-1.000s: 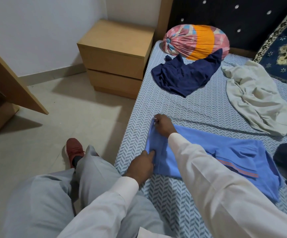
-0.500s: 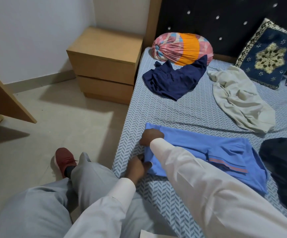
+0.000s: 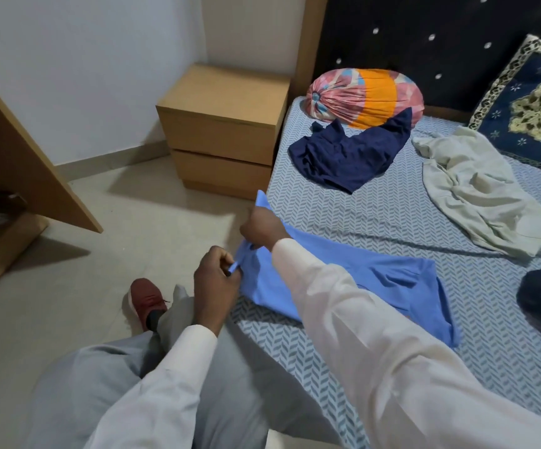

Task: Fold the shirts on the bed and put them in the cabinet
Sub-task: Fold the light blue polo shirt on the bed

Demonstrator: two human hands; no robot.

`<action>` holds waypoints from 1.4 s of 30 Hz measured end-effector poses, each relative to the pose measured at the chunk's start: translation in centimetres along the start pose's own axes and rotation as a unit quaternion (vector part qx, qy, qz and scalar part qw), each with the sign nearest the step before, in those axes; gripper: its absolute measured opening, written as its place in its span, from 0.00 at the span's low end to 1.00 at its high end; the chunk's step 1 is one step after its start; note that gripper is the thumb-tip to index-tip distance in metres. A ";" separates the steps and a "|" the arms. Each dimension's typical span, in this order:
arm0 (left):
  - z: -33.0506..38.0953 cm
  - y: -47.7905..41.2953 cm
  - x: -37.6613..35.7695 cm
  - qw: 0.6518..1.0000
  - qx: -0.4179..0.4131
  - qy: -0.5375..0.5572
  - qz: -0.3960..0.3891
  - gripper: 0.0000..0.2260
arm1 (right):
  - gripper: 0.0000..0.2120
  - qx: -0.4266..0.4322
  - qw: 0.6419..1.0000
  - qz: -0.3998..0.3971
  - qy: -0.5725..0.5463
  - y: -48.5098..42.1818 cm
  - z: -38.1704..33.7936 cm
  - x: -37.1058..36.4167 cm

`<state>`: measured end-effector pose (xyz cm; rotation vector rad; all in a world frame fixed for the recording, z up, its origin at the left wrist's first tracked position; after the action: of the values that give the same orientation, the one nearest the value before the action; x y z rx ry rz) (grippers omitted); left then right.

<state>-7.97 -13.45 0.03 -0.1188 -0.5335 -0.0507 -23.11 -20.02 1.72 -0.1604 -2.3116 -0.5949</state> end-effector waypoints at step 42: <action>2.4 9.1 -18.7 0.920 -0.084 -0.177 -0.341 0.41 | 0.41 -0.056 0.995 0.075 -0.035 18.6 38.9 14.9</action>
<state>-24.52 -3.80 -8.33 -0.1042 -0.9140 -0.7708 -53.14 13.55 -5.43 -0.4105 -2.3094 -0.6518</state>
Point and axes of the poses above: each hand's wrist, its own y-axis away from the middle knuckle, its own x-axis out of the back of the hand, z = x × y, the point moved 5 cm from there along -y, towards the middle knuckle
